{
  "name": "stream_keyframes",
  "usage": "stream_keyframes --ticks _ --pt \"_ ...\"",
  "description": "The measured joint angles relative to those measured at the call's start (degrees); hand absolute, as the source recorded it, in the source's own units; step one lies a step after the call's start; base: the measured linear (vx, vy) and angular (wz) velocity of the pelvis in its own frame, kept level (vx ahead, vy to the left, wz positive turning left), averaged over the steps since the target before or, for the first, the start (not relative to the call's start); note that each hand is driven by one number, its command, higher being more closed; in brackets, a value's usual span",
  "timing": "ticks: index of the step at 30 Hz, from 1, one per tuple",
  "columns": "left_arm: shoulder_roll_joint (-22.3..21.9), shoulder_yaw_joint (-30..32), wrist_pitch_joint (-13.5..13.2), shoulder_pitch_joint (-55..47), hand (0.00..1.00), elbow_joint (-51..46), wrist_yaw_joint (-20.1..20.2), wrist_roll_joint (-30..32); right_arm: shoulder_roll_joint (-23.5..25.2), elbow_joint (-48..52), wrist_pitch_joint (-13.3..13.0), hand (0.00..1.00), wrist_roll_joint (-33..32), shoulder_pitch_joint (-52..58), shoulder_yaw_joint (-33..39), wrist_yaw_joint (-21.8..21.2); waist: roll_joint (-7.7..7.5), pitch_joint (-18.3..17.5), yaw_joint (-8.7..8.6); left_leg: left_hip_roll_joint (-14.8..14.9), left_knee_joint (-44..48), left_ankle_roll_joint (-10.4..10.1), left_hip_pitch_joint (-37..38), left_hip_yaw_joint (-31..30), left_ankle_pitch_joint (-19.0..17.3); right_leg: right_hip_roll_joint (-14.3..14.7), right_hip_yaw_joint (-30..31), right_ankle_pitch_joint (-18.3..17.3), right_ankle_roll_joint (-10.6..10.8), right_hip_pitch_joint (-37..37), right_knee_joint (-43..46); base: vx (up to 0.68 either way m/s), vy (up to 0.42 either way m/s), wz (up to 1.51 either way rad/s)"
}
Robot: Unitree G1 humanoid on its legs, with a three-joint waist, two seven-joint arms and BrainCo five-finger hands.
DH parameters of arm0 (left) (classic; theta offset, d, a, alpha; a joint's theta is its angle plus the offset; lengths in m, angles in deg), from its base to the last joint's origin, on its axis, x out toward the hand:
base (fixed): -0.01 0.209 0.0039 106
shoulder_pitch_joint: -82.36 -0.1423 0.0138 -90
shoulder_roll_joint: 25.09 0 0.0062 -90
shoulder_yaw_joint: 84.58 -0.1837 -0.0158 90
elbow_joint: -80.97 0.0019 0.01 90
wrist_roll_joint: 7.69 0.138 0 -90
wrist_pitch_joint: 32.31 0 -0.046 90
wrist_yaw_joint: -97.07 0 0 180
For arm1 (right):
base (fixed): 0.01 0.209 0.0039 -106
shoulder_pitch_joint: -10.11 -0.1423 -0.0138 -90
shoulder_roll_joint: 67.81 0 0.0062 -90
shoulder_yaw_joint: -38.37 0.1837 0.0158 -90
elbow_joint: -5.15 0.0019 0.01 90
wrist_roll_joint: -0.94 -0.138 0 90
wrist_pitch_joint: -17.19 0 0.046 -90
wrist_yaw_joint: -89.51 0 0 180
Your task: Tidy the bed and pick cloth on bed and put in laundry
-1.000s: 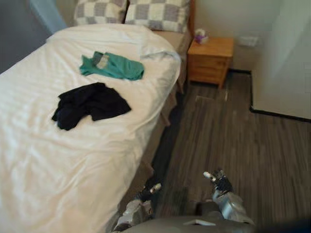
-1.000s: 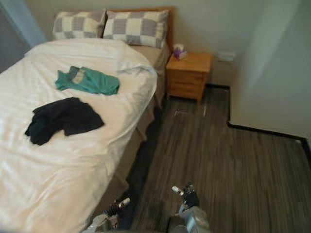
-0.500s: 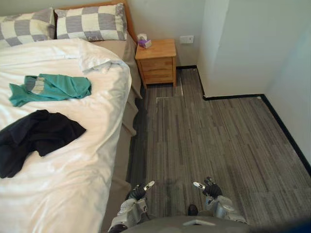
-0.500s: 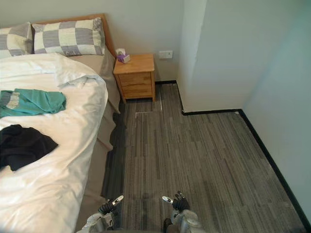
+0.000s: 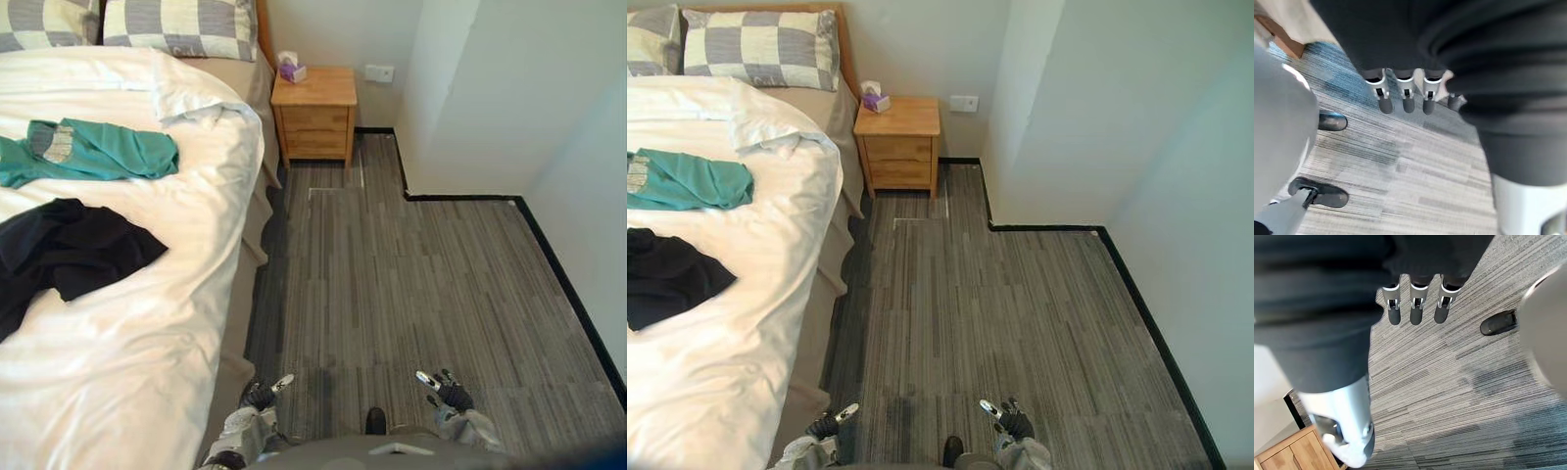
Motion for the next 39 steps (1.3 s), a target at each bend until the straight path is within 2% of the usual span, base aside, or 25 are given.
stream_keyframes --ticks 2,3,5,6,7,9,10,13,16,18,19,20,22,25,27,29,30,31,32,33,34,35,36,38,39 --pt "-0.3 2.7 -1.7 -2.6 0.0 -1.2 0.3 1.2 0.2 1.5 -0.8 0.0 2.1 2.2 2.4 -2.4 0.7 0.2 0.76 1.5 3.4 -0.7 -0.9 1.8 -2.2 0.3 -1.7 -1.4 -0.8 0.1 0.0 0.05 -0.022 -0.39" --pt "-0.5 5.2 -2.6 -3.9 0.0 -2.6 0.3 1.1 0.4 3.0 -1.3 0.0 3.8 3.5 2.9 -4.0 0.53 0.2 1.44 3.0 7.1 -2.0 -2.3 3.4 -3.8 0.7 -3.5 -1.5 -0.8 0.1 0.0 0.08 -0.049 -0.37" --pt "-0.3 6.0 -3.0 -4.6 0.0 -4.5 0.8 1.1 0.9 4.6 -1.7 0.0 6.6 4.5 2.7 -5.6 -0.51 0.0 1.48 4.8 19.1 -2.4 -7.8 4.7 -4.0 0.6 -3.2 -2.2 -1.6 0.2 0.0 0.05 -0.072 -0.18" --pt "-0.9 6.8 -3.2 -5.1 0.0 -6.2 1.4 1.5 0.9 5.9 -2.0 0.0 7.1 5.5 2.2 -7.0 0.08 0.0 1.73 6.6 29.0 -2.4 -11.9 4.6 -3.1 0.7 -3.3 -2.9 -2.3 0.4 0.8 0.08 -0.072 -0.16" --pt "-1.8 7.1 -3.4 -5.3 0.0 -7.4 1.6 1.8 0.3 7.2 -2.0 0.0 7.9 5.6 1.7 -7.8 0.6 0.1 1.69 8.4 38.3 -1.7 -15.6 4.1 0.3 0.6 -3.2 -4.6 -2.6 0.7 2.9 0.11 -0.055 -0.19" --pt "-1.9 7.2 -3.5 -5.8 0.0 -8.7 1.9 2.2 -0.1 9.2 -2.4 0.0 8.5 5.9 1.2 -8.3 1.04 0.4 1.58 10.5 49.7 -0.8 -20.6 3.5 5.2 0.1 -1.7 -7.2 -3.3 1.3 6.4 0.17 0.023 -0.19" --pt "-2.4 7.3 -3.5 -6.1 0.0 -9.2 1.9 2.2 -0.2 9.4 -2.5 0.0 8.6 5.6 1.2 -8.4 1.22 0.4 1.87 10.5 51.6 -1.1 -22.1 3.0 3.0 -0.2 -0.1 -7.9 -3.4 1.6 7.8 0.25 0.058 -0.49" --pt "-2.9 7.2 -3.5 -6.4 0.0 -10.1 2.1 2.2 0.5 9.1 -2.5 0.0 8.9 5.0 0.6 -9.1 1.48 0.3 2.93 9.3 45.2 -1.3 -23.5 2.8 -1.0 -1.7 2.7 -8.2 -2.7 2.3 8.4 0.21 0.07 -0.59" --pt "-2.8 6.8 -3.8 -6.4 0.0 -10.1 3.1 2.1 0.7 9.1 -3.1 0.0 9.0 4.3 0.3 -9.9 1.16 0.4 2.95 5.3 25.0 -1.2 -23.0 2.9 -1.0 -4.3 5.9 -9.5 -0.6 2.7 8.4 0.31 0.202 -0.5" --pt "-2.8 6.4 -3.8 -6.4 0.0 -10.1 3.2 2.1 0.6 9.2 -3.4 0.0 9.5 5.1 0.3 -10.3 1.3 0.5 2.87 3.5 15.2 -1.1 -22.7 2.9 2.5 -6.0 6.9 -11.5 1.1 3.6 8.4 0.27 0.246 -0.28" --pt "-3.2 5.7 -3.9 -6.4 0.0 -10.1 3.2 2.0 0.4 9.3 -3.8 0.0 9.8 5.3 0.2 -10.4 1.67 0.4 3.02 3.6 12.3 0.4 -21.5 4.0 8.0 -6.7 7.5 -13.0 2.8 4.2 8.5 0.32 0.301 -0.33" --pt "-2.1 5.1 -3.9 -6.4 0.0 -10.2 3.2 2.1 0.7 8.9 -3.8 0.0 10.5 5.4 -0.7 -10.5 1.26 0.3 3.68 2.3 12.4 2.5 -20.8 6.3 6.3 -8.2 7.4 -13.2 3.6 5.0 9.2 0.34 0.292 -0.36" --pt "-1.8 4.9 -4.5 -6.4 0.0 -11.0 3.4 2.1 1.4 9.3 -4.1 0.0 11.1 5.4 -2.3 -11.0 -0.08 -0.1 4.69 1.9 14.4 3.4 -20.8 7.9 3.4 -9.0 6.1 -12.1 3.5 4.9 11.0 0.32 0.194 -0.36" --pt "-1.6 4.7 -4.7 -6.4 0.0 -12.0 4.0 2.1 2.3 9.5 -4.1 0.0 12.4 5.2 -2.2 -10.8 -0.91 -0.6 5.66 1.3 17.6 6.3 -20.0 10.9 0.5 -10.7 5.8 -11.0 4.4 5.7 10.7 0.34 0.148 -0.31" --pt "-1.5 4.2 -4.7 -6.5 0.0 -11.7 4.1 2.2 2.7 9.5 -3.7 0.0 13.2 5.2 -0.4 -10.5 -1.15 -1.0 5.7 0.0 16.9 6.7 -18.5 11.2 -0.5 -11.7 5.0 -10.6 4.4 6.0 12.4 0.3 0.143 0.02" --pt "-0.9 3.1 -4.7 -6.1 0.0 -10.3 4.4 2.5 2.5 8.6 -3.3 0.0 13.2 5.2 2.3 -10.2 -0.78 -1.5 5.54 -1.7 14.7 6.5 -16.4 10.5 -1.1 -12.6 4.6 -10.8 4.6 3.4 19.6 0.28 0.142 0.1" --pt "-0.7 2.0 -4.8 -6.0 0.0 -9.4 4.5 4.0 1.8 7.5 -3.1 0.0 13.1 5.0 4.2 -9.8 -0.17 -2.2 5.48 -2.1 12.3 6.5 -14.9 9.9 -1.2 -13.2 4.5 -10.9 4.9 -1.4 30.2 0.22 0.109 0.17" --pt "0.0 0.5 -5.1 -6.0 0.0 -8.7 4.6 4.6 1.4 6.8 -3.0 0.0 12.8 4.9 5.1 -9.4 -0.76 -1.9 5.27 -4.0 10.1 6.4 -12.4 9.4 -1.8 -15.8 4.0 -8.9 6.6 -6.5 42.8 0.22 0.09 0.31" --pt "0.5 -0.1 -5.3 -5.9 0.0 -8.2 4.7 4.6 1.3 6.6 -2.9 0.0 12.5 4.7 5.1 -9.2 -1.19 -1.8 4.79 -5.0 9.2 6.6 -11.0 8.8 -1.9 -17.2 3.9 -6.5 7.2 -8.8 48.2 0.26 0.071 0.47" --pt "1.2 -0.6 -5.5 -5.9 0.0 -7.5 4.8 4.6 1.1 6.8 -3.2 0.0 11.4 5.0 5.4 -8.9 -0.86 -1.6 3.42 -5.7 7.9 7.0 -8.0 8.1 -2.5 -18.7 3.8 -3.6 6.6 -11.9 57.1 0.29 0.051 0.34" --pt "1.7 -1.2 -5.5 -5.9 0.0 -6.9 4.8 4.5 0.5 6.8 -2.8 0.0 10.8 4.9 5.8 -8.7 -0.93 -1.6 2.65 -5.5 7.5 7.1 -5.2 7.2 -3.5 -18.6 3.7 -5.9 5.4 -14.8 63.7 0.35 0.035 0.23" --pt "1.7 -1.7 -5.5 -5.9 0.0 -6.4 4.7 4.5 0.5 7.5 -2.8 0.0 10.6 5.0 5.9 -8.7 -0.72 -1.6 2.56 -5.1 6.6 6.7 -3.0 6.9 -4.1 -18.2 2.4 -9.0 4.8 -17.8 67.1 0.28 0.008 0.08" --pt "1.6 -2.1 -5.5 -5.5 0.0 -6.2 4.6 4.4 0.6 8.1 -3.0 0.0 10.2 5.1 6.0 -8.7 -0.68 -1.6 2.47 -4.7 6.1 6.8 -1.9 6.8 -4.7 -17.8 1.4 -10.3 4.5 -19.6 67.6 0.3 -0.05 0.24" --pt "0.8 -2.6 -5.5 -4.3 0.0 -4.9 4.3 4.3 0.6 9.0 -3.6 0.0 8.7 5.0 6.1 -8.8 -0.06 -1.1 1.15 -1.8 5.2 5.5 1.3 5.0 -5.5 -15.4 -4.2 -14.6 3.4 -24.1 62.4 0.36 -0.136 0.53" --pt "0.4 -2.6 -5.5 -4.3 0.0 -4.8 4.3 4.3 0.6 9.1 -3.9 0.0 8.2 5.1 6.1 -8.8 0.38 -0.7 0.82 -0.6 4.5 5.2 2.6 4.1 -5.6 -14.3 -6.0 -14.9 2.8 -24.7 58.7 0.4 -0.205 0.66"
